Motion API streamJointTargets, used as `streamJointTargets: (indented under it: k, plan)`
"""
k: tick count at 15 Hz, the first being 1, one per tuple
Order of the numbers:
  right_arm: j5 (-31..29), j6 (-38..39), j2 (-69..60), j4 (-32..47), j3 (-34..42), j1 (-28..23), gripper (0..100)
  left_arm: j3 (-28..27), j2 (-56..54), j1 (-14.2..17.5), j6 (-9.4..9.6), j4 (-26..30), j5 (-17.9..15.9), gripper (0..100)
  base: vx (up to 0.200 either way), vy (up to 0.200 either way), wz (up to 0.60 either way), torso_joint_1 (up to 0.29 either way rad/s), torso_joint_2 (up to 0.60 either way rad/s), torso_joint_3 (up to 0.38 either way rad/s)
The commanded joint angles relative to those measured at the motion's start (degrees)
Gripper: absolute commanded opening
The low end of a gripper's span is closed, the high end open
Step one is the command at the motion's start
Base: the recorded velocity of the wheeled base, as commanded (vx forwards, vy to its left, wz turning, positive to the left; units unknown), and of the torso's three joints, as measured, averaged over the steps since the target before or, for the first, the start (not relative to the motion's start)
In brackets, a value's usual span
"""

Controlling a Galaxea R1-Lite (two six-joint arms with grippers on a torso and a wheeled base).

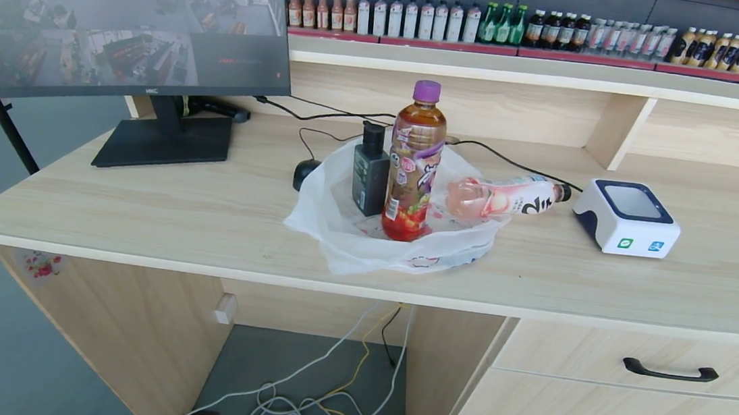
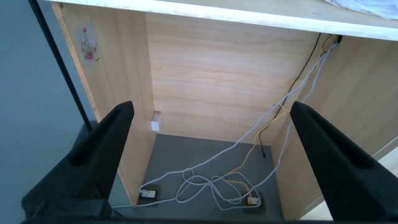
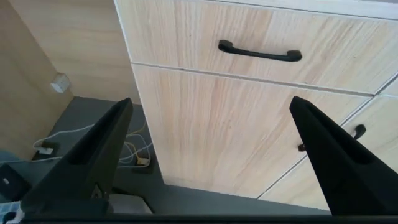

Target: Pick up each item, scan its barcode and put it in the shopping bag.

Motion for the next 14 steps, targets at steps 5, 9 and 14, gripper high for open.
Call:
streamJointTargets:
  k: [5,9,14]
  plan:
    - [0.3,0.3,-0.9,-1.0,0.4,-1.6,100,0.0,0.0,0.0,-0.11,0.0,0.0,100,0.0,0.0,0.0,0.0,0.0,0.0]
    - [-0.6,0.6,-2.4,-0.5,0.3,-4.2,100,0.0,0.0,0.0,-0.11,0.0,0.0,100,0.0,0.0,0.0,0.0,0.0,0.0]
    - [1.5,1.6,-6.0,-0.8,0.4,-5.3,100,0.0,0.0,0.0,-0.11,0.0,0.0,100,0.0,0.0,0.0,0.0,0.0,0.0]
